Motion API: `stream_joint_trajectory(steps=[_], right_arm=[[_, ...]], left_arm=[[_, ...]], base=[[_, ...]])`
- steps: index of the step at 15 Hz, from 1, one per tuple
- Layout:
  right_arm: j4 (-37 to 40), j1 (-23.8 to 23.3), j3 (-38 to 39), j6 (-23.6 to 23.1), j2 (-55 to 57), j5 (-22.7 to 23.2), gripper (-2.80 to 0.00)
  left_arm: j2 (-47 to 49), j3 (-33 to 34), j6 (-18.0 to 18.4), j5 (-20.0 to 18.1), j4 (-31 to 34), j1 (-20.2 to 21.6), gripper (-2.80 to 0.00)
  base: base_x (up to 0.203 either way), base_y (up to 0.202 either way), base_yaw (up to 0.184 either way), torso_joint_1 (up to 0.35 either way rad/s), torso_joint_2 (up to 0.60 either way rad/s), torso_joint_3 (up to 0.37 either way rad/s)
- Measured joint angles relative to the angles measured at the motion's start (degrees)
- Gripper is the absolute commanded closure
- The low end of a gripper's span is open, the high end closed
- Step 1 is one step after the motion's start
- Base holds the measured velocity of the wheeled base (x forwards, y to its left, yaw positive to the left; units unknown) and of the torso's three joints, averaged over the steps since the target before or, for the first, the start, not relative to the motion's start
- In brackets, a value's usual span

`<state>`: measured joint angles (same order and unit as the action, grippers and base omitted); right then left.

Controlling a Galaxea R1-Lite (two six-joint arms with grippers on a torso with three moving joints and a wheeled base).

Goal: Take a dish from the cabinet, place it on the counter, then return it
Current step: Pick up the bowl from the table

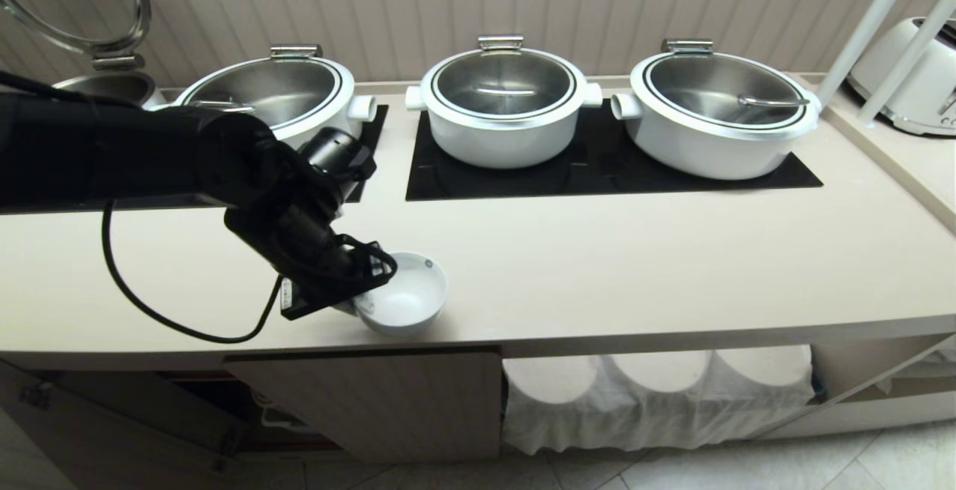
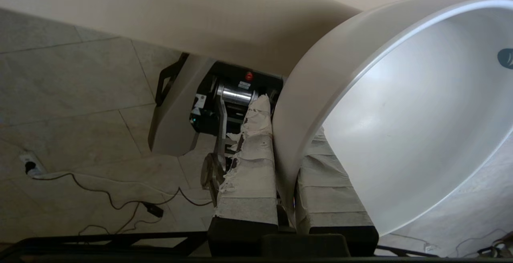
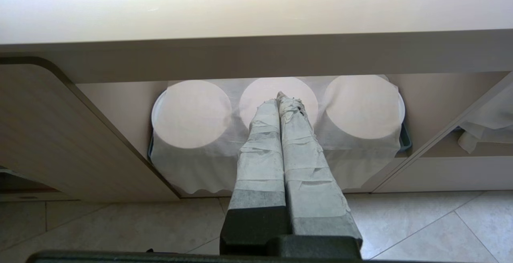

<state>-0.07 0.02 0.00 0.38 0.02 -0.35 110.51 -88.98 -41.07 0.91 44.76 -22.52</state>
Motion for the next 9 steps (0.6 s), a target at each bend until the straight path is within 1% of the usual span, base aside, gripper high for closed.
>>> stream_joint_trajectory(steps=[4, 9], right_arm=[[0.0, 0.0, 0.0, 0.0, 0.0, 0.0, 0.00], [0.0, 0.0, 0.0, 0.0, 0.0, 0.0, 0.00]], left_arm=[[-5.0, 7.2, 0.1, -1.2, -0.6, 0.0, 0.00], [-11.6, 18.4, 0.4, -2.0, -5.3, -0.4, 0.00]], base=[[0.000, 0.000, 0.000, 0.000, 0.00, 0.000], [0.000, 0.000, 0.000, 0.000, 0.00, 0.000]])
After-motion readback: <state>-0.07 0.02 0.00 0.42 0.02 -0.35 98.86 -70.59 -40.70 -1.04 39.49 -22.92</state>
